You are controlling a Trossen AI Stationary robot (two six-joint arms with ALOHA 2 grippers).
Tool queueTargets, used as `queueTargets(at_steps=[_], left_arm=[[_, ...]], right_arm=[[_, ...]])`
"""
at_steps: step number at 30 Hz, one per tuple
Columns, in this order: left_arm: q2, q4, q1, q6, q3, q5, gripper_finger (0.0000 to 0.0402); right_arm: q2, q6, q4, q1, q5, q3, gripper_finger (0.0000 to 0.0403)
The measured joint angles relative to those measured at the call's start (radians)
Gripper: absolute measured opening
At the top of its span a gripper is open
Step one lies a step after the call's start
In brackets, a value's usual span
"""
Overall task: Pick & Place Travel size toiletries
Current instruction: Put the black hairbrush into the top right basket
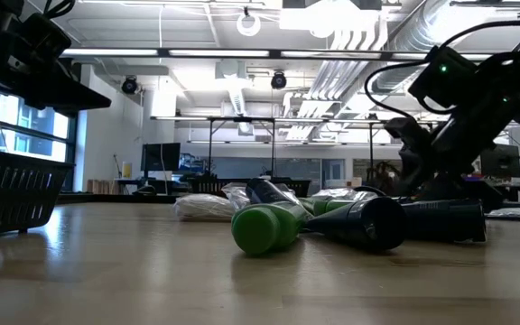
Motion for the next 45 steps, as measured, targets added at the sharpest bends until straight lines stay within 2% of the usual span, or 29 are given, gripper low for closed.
queueTargets(at_steps=[8, 15, 20, 31, 38, 41, 45], left_arm=[[0.0, -0.004, 0.0, 0.0, 0.0, 0.0, 0.0], [0.0, -0.004, 0.0, 0.0, 0.0, 0.0, 0.0], [0.0, -0.004, 0.0, 0.0, 0.0, 0.0, 0.0], [0.0, -0.003, 0.0, 0.0, 0.0, 0.0, 0.0], [0.0, -0.003, 0.0, 0.0, 0.0, 0.0, 0.0], [0.0, -0.003, 0.0, 0.001, 0.0, 0.0, 0.0], [0.0, -0.002, 0.0, 0.001, 0.0, 0.0, 0.0]], right_arm=[[0.001, -0.015, -0.004, 0.0, 0.024, 0.0, 0.0011], [-0.019, -0.024, 0.001, 0.0, 0.01, 0.0, 0.0005], [-0.086, -0.05, -0.004, 0.0, 0.028, 0.005, 0.0004], [-0.267, -0.19, -0.089, 0.0, 0.22, 0.102, 0.0003], [-0.215, -0.306, -0.088, 0.0, 0.37, 0.219, 0.0003], [-0.142, -0.366, -0.084, 0.0, 0.41, 0.299, 0.0003], [-0.013, -0.438, -0.106, 0.0, 0.414, 0.414, 0.0003]])
